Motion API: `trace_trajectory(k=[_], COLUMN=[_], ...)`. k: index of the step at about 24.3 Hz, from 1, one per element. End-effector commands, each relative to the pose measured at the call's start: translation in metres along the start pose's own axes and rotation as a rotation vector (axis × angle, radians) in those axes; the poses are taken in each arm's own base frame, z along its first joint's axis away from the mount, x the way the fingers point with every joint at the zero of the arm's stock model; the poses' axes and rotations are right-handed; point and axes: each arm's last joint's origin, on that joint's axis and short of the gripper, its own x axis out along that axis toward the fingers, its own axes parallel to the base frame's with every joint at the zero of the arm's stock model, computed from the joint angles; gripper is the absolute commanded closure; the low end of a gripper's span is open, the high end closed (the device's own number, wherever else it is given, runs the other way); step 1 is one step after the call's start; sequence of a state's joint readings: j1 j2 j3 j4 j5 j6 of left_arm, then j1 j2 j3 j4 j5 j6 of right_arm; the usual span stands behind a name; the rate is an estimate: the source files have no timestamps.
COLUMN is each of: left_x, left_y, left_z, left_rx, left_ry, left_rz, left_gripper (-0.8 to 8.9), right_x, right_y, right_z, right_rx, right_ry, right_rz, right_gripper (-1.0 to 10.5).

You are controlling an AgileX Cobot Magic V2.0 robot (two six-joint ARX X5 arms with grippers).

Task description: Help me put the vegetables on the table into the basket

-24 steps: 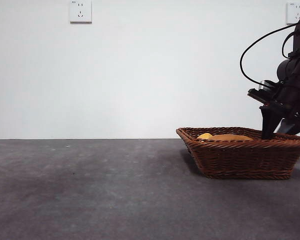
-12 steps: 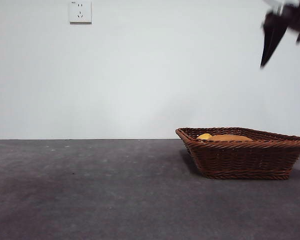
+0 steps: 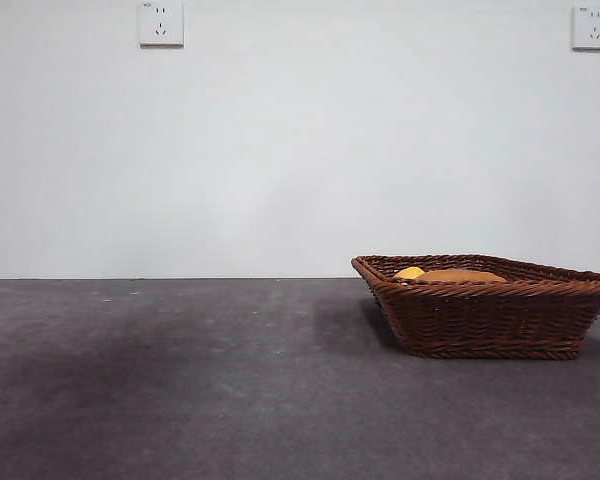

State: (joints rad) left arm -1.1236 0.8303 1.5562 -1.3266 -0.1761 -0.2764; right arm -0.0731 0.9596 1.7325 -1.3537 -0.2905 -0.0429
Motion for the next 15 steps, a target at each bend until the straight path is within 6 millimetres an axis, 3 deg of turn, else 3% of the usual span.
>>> trace_trajectory(k=[1, 3, 6, 15], left_x=[0.002, 0.005, 0.010, 0.034], left_y=[-0.001, -0.001, -0.003, -0.010], left_z=[0.000, 0.001, 0.004, 0.013], left_rx=[0.018, 0.020, 0.023, 0.039], left_ry=[0.004, 0.011, 0.027, 0.098], left_rz=[0.000, 0.001, 0.006, 0.025], left_gripper=[8.18, 8.18, 8.18, 8.18], right_x=[-0.027, -0.042, -0.048, -0.023], right_y=[0.009, 0.013, 0.016, 0.006], right_z=[-0.017, -0.025, -0.029, -0.014], right_rx=[-0.021, -0.035, -0.040, -0.017], right_ry=[-0.058, -0.103, -0.122, -0.043], right_rz=[-0.007, -0.012, -0.012, -0.046], right_gripper=[9.5, 9.5, 9.5, 9.5])
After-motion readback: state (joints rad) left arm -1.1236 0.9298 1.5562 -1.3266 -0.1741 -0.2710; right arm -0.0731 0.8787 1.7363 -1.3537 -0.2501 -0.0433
